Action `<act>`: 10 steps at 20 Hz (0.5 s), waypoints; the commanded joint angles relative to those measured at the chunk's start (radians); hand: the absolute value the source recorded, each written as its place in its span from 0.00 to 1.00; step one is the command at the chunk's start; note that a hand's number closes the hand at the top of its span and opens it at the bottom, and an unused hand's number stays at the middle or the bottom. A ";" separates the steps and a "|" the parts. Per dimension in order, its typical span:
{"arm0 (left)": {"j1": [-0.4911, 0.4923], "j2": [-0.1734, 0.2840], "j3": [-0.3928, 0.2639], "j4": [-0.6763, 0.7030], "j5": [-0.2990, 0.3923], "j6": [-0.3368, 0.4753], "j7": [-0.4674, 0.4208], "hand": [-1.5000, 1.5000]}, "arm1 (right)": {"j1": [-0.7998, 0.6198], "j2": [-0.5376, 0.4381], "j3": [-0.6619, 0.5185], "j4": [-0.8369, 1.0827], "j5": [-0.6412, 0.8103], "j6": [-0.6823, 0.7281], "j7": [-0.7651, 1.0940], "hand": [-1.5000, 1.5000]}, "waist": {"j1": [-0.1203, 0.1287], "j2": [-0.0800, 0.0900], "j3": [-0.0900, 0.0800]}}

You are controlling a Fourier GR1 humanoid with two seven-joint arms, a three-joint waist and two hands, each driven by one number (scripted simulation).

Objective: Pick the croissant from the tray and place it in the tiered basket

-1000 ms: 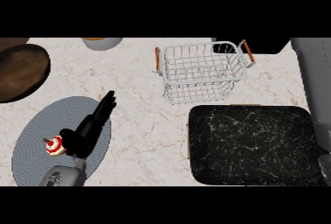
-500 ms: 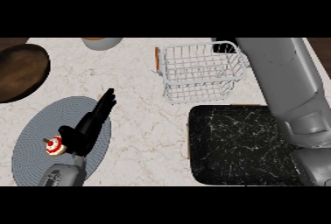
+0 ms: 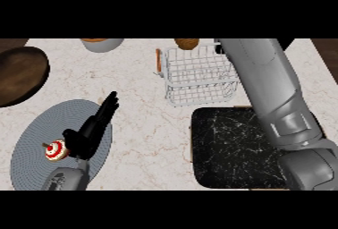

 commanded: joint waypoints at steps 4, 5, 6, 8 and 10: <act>0.050 -0.025 -0.032 -0.043 -0.036 0.029 -0.007 0.50 | -0.011 0.021 -0.126 0.019 -0.150 0.027 0.175 0.00 | -0.003 -0.003 0.001; -0.016 -0.006 0.015 0.010 -0.007 0.007 -0.001 0.50 | 0.010 0.050 -0.121 0.005 -0.151 -0.005 0.173 0.00 | -0.009 -0.002 0.000; 0.016 0.012 0.021 -0.013 -0.002 -0.004 -0.005 0.50 | 0.039 0.044 -0.130 -0.024 -0.161 -0.023 0.162 0.00 | -0.009 -0.003 0.001; 0.006 0.016 0.038 0.013 0.005 -0.014 -0.011 0.50 | 0.017 0.043 -0.127 -0.049 -0.152 -0.081 0.174 0.00 | -0.008 -0.002 0.000; -0.083 0.005 0.052 0.060 0.011 -0.006 0.016 0.50 | 0.036 0.002 -0.138 -0.069 -0.126 -0.149 0.118 0.00 | -0.020 0.000 0.000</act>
